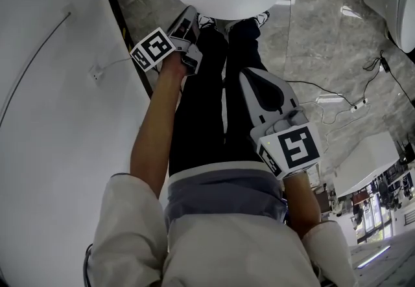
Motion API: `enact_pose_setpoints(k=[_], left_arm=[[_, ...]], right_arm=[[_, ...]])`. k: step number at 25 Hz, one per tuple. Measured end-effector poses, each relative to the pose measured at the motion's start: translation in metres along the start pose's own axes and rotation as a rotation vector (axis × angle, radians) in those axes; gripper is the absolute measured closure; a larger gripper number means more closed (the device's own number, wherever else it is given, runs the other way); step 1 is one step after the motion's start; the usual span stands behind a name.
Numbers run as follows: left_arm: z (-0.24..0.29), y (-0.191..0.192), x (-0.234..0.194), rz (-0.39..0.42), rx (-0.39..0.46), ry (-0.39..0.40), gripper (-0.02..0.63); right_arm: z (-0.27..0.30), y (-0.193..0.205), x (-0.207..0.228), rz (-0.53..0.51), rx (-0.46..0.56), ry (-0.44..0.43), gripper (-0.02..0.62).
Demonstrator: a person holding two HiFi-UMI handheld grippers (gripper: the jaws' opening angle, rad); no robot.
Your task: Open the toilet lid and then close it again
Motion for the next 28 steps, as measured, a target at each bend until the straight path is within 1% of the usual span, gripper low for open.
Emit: enact_pose_setpoints(k=[4,17,24,28], left_arm=[[-0.005,-0.003,0.006,-0.008,0.003,0.017,0.571],[-0.016,-0.012,0.035,-0.021,0.021,0.070,0.571],[-0.022,-0.017,0.050,-0.015,0.024,0.091,0.571],[-0.024,-0.018,0.055,-0.031,0.032,0.095,0.571]], right_arm=[[0.000,-0.008,-0.005,-0.024,0.008,-0.001,0.586],[-0.014,-0.026,-0.021,-0.046,0.037,0.003,0.584],[-0.023,-0.036,-0.025,-0.055,0.057,0.013,0.584],[-0.026,-0.043,-0.029,-0.066,0.064,0.012,0.584]])
Point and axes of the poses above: the fingertips, and each gripper's own axes: z forward along the fingers, x to its right, y out of its underside, the point moved 6 cm from there along -z, backward along the fingers, and after that the axes turned 2 degrees about -y, right-handed, at the moved point
